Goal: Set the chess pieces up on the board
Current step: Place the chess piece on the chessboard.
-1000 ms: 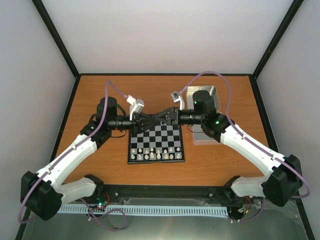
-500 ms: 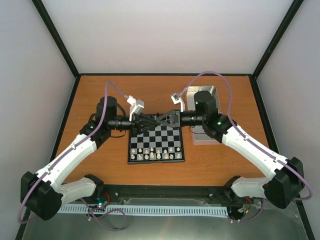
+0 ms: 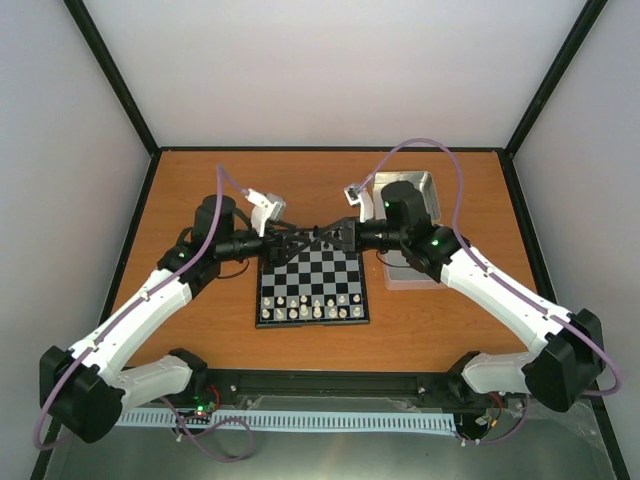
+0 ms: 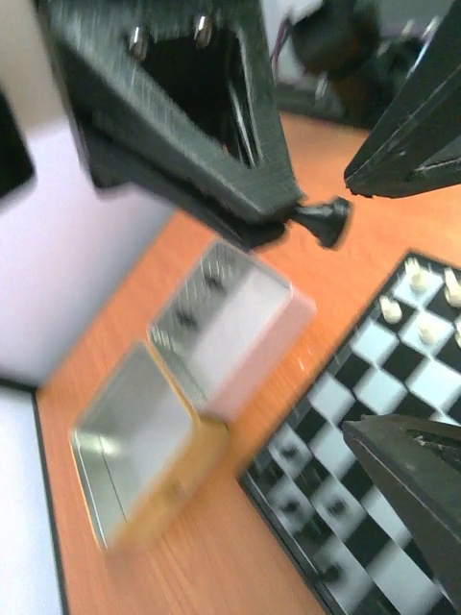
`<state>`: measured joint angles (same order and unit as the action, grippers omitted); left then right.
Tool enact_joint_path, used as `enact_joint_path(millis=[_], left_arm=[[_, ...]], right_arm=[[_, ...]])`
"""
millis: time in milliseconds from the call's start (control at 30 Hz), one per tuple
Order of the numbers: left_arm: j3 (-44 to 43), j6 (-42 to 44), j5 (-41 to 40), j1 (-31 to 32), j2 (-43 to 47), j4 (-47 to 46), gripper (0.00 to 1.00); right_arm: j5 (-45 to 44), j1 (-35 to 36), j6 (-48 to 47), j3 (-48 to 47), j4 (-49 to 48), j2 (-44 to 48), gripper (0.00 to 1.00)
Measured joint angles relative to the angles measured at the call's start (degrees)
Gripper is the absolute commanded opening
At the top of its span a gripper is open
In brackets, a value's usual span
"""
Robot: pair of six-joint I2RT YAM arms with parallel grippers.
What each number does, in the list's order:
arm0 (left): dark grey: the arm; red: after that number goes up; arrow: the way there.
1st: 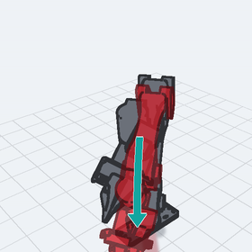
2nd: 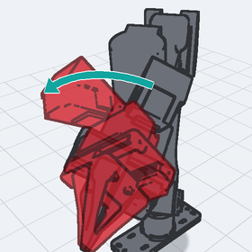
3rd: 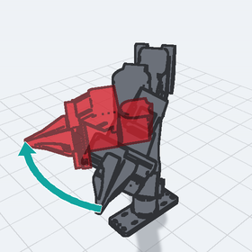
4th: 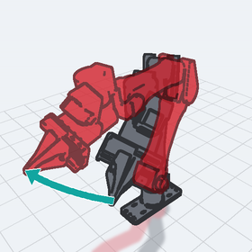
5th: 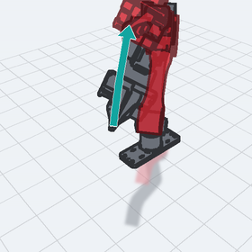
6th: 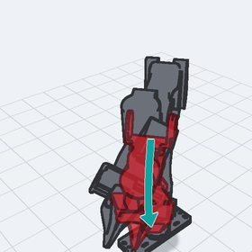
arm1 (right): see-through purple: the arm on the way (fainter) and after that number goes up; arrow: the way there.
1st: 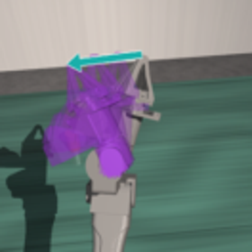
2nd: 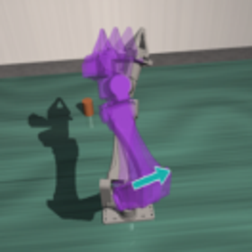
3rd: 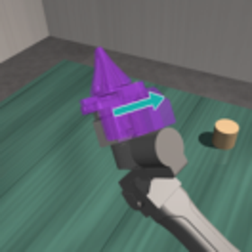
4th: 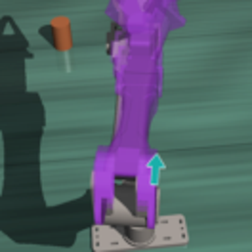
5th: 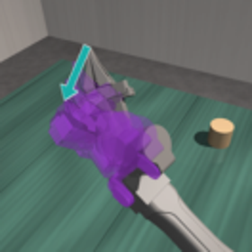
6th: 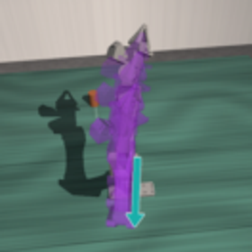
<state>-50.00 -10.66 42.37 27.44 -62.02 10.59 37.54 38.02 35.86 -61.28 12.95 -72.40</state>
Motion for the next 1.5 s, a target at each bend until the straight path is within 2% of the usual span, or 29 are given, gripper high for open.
enact_joint_path(millis=[167, 300, 400, 500, 667, 900, 1500], left_arm=[[0.04, -2.64, -23.15, 0.0, 2.56, 7.02, 0.64], [1.38, -5.73, -43.12, 0.0, 7.52, 11.52, 0.68], [3.67, -7.41, -53.79, 0.0, 12.83, 13.55, 0.7], [5.88, -8.02, -60.24, 0.0, 18.03, 13.88, 0.7], [8.0, -8.11, -64.15, 0.0, 21.88, 13.46, 0.71], [8.28, -8.11, -64.85, 0.0, 20.9, 13.25, 0.71], [8.28, -8.07, -64.37, 0.0, 19.98, 12.96, 0.71]], right_arm=[[-14.69, 1.53, -6.14, -0.59, 3.5, -4.2, 0.03], [-25.92, 4.9, -9.62, -2.29, 4.66, -11.15, 0.03], [-33.14, 8.07, -11.67, -5.7, 5.05, -17.77, 0.03], [-38.58, 11.13, -13.49, -9.51, 4.39, -23.93, 0.03], [-44.52, 14.16, -15.47, -13.38, 2.58, -31.69, 0.03], [-49.09, 14.8, -17.66, -16.26, -0.63, -39.39, 0.03], [-51.1, 14.8, -19.19, -18.16, -8.28, -46.86, 0.03]])
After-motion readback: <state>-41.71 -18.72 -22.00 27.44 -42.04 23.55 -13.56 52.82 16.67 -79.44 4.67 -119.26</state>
